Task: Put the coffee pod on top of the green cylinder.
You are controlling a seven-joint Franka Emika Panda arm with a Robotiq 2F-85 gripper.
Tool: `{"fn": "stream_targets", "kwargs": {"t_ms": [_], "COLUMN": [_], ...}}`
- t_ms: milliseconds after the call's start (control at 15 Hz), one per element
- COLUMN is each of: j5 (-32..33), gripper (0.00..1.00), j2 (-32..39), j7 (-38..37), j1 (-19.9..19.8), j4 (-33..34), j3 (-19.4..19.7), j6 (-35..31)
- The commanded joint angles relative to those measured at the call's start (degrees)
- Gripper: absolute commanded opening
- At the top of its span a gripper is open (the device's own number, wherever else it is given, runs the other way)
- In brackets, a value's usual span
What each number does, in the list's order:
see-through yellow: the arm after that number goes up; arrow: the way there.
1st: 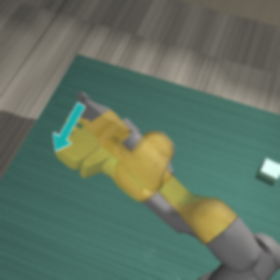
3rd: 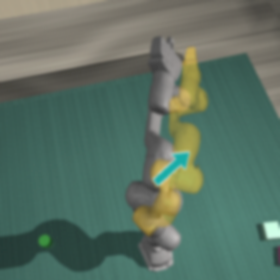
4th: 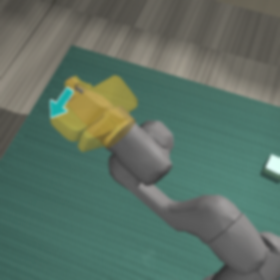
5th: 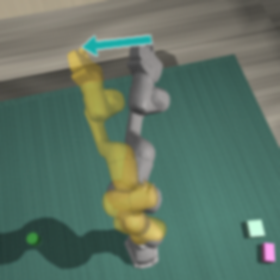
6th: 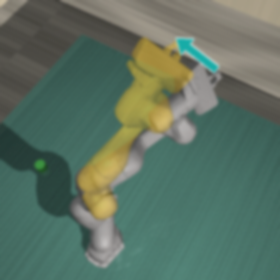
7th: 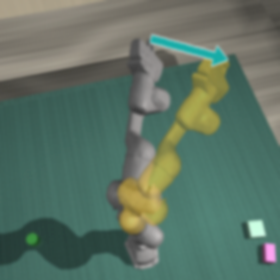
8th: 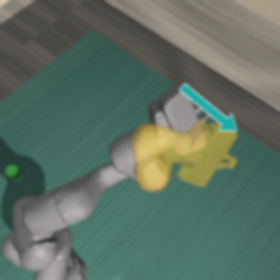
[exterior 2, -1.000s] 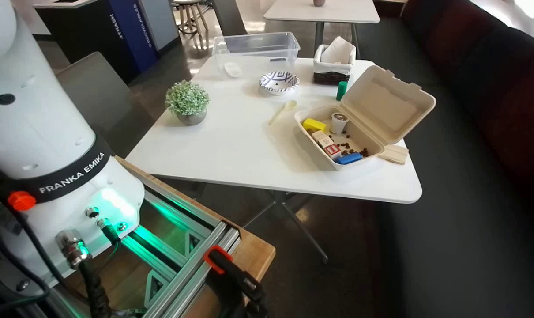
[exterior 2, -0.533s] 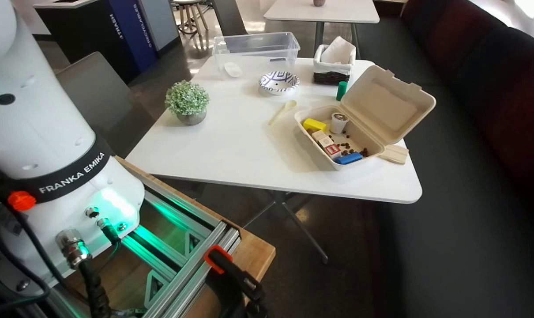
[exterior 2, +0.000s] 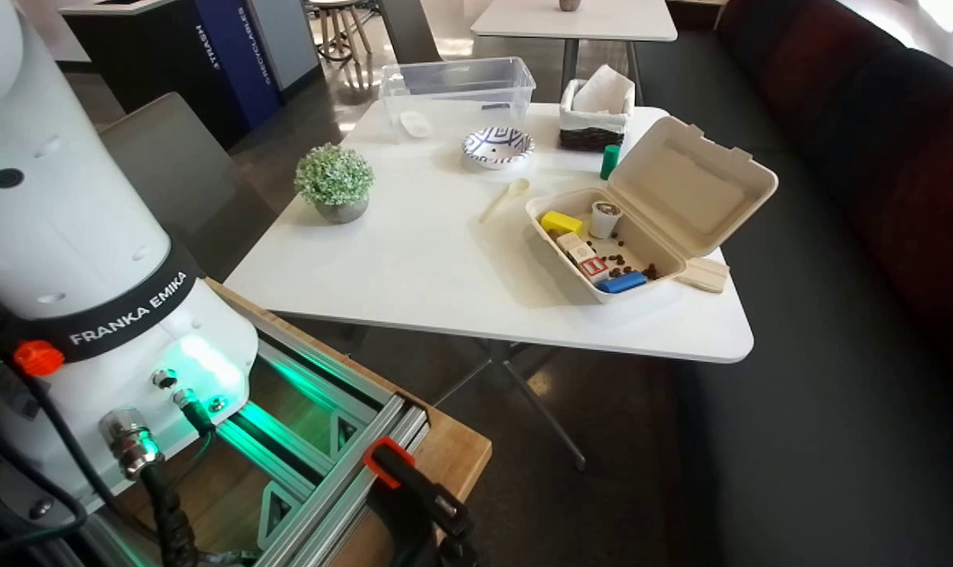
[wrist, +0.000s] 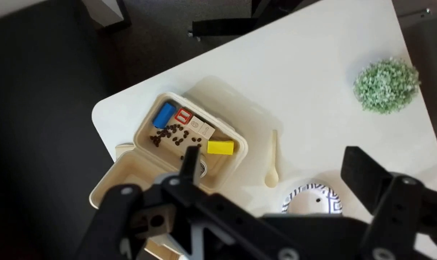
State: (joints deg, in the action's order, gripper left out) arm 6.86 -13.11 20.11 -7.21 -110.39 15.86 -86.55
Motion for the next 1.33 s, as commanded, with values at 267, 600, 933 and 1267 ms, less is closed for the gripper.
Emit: {"fn": "stream_targets", "kwargs": {"t_ms": [267,600,933,1267], "j5": [-7.8,-10.2,-8.6,-7.5], "gripper": [1.0,1.0,1.0,1.0], "j2": [12.4,19.4,19.1,23.5], "j7": [-17.2,-28.8,-28.1,-27.9], "j1": [-4.4,-5.3,-5.3,-5.5], "j4": [1.5,2.1,1.5,2.1], "j3": [0.0,-0.5,-0.7,-0.7], "j6": [-17.2,-26.1,-25.8,-28.0]}}
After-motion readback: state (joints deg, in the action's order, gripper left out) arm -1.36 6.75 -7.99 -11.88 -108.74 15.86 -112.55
